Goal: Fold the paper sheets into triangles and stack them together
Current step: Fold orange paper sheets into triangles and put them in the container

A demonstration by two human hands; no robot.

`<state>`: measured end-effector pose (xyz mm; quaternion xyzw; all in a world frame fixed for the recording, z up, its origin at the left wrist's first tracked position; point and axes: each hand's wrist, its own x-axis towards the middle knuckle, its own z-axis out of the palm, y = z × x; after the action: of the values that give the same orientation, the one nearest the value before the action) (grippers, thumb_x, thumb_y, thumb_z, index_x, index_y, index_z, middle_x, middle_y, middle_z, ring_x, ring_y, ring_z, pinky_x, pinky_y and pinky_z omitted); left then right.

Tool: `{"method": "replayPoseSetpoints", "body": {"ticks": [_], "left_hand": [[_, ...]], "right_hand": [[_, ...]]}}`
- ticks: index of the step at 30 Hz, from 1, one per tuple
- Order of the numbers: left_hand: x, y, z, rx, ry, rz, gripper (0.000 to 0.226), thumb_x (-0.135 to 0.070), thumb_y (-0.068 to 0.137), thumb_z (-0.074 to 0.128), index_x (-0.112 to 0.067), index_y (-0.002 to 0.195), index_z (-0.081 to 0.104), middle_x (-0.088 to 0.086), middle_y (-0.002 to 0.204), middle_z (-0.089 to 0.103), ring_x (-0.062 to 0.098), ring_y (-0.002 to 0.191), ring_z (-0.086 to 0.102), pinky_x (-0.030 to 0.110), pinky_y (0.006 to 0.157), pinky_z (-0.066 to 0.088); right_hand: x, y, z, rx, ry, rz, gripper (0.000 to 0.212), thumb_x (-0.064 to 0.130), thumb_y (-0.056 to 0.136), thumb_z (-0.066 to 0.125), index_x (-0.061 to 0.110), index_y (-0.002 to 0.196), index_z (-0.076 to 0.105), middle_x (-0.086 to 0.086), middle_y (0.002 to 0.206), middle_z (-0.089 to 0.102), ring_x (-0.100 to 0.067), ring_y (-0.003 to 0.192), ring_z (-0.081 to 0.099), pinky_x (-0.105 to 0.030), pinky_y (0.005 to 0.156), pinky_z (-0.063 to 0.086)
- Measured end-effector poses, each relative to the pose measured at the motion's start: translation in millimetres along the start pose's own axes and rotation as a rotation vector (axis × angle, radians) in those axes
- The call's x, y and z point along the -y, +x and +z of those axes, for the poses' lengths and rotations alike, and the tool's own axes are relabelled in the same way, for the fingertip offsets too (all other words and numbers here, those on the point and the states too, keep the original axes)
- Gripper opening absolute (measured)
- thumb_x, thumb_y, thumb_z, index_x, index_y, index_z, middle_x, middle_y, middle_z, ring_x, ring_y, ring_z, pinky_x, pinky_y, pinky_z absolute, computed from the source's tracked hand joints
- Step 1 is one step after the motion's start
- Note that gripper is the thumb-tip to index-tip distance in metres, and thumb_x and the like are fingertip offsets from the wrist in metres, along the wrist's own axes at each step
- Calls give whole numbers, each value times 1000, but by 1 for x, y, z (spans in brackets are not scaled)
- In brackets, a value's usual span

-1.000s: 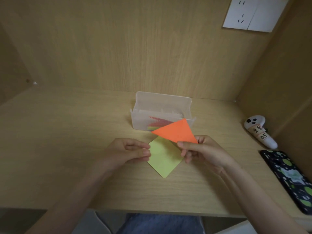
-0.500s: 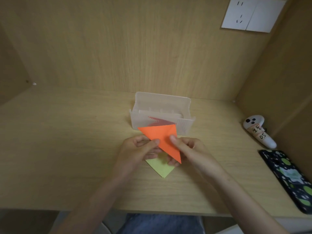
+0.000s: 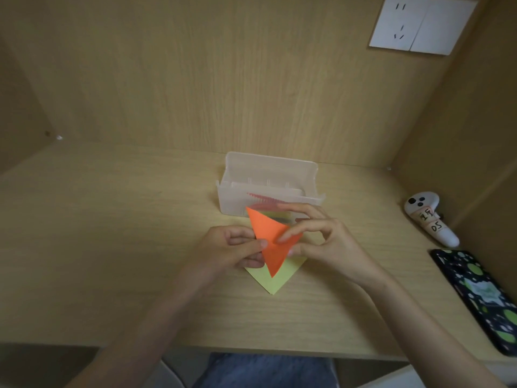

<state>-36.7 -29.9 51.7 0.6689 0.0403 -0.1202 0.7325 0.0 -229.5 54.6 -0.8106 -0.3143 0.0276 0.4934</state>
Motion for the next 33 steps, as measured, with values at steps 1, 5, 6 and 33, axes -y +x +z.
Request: {"method": "replayPoseSetpoints", "body": {"ticks": [1, 5, 6, 33], "left_hand": [[-1, -1, 0, 8, -12, 6, 8, -3, 81, 66, -1, 89, 67, 7, 70, 73, 13, 62, 70, 18, 58, 56], [-3, -7, 2, 41, -31, 30, 9, -4, 85, 62, -1, 92, 67, 11, 80, 75, 15, 72, 72, 17, 61, 56], [-3, -7, 2, 44, -34, 30, 10, -3, 86, 60, 1, 94, 66, 13, 82, 74, 15, 73, 73, 17, 61, 56], [-8, -8, 7, -309, -107, 171, 14, -6, 88, 60, -10, 78, 69, 1, 65, 73, 13, 63, 71, 20, 57, 57]], "right_hand": [[-1, 0, 2, -9, 70, 21, 17, 30, 66, 79, 26, 82, 76, 13, 125, 60, -7, 124, 48, -21, 105, 32], [-3, 0, 12, -123, 364, 137, 5, 19, 70, 74, 15, 73, 75, -3, 95, 73, -14, 94, 66, -24, 87, 46], [-3, 1, 14, -140, 384, 168, 6, 20, 70, 73, 15, 71, 74, -3, 85, 73, -14, 85, 65, -24, 82, 47], [5, 2, 21, -114, 350, 302, 10, 9, 79, 71, -1, 75, 69, -17, 71, 68, -15, 64, 62, -26, 73, 46]]}}
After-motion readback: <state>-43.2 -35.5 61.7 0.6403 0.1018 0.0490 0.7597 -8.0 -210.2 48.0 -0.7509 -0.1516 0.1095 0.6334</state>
